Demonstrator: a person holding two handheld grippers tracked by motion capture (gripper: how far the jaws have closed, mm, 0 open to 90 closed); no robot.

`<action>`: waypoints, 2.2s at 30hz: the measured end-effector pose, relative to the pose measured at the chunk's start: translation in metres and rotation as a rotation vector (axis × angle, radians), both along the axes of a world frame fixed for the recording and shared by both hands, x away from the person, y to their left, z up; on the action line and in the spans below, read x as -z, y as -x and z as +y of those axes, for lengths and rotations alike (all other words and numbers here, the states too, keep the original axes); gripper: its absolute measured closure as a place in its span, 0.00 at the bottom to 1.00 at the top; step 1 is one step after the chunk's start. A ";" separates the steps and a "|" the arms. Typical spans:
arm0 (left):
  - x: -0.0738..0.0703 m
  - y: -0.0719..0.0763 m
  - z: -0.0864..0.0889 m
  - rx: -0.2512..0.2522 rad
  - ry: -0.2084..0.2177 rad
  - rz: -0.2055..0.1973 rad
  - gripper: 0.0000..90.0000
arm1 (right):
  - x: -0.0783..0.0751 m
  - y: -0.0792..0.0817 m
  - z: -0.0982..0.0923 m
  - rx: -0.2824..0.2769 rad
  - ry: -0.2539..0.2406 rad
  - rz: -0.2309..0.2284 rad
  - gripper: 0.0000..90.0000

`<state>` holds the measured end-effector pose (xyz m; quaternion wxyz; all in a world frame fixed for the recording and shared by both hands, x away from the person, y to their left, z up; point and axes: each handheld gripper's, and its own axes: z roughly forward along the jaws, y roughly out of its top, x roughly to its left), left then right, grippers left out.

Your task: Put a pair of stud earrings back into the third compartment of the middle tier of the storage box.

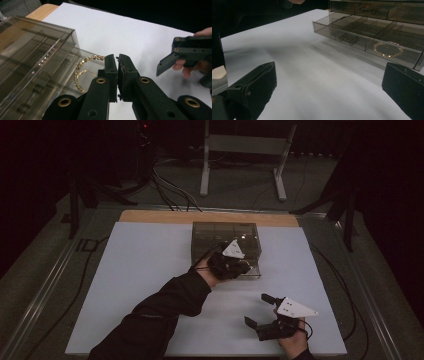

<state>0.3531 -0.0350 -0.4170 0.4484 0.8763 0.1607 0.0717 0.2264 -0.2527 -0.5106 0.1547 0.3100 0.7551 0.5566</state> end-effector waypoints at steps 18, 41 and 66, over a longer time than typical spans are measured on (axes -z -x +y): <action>0.009 -0.019 -0.025 -0.009 -0.010 0.034 0.97 | -0.001 0.001 -0.002 0.002 -0.012 -0.003 0.00; 0.044 -0.041 -0.041 -0.085 0.000 0.107 0.97 | -0.003 0.002 -0.004 -0.006 -0.022 -0.006 0.00; 0.013 -0.025 -0.024 -0.097 0.097 0.097 0.54 | -0.002 0.002 -0.003 -0.008 -0.018 -0.001 0.00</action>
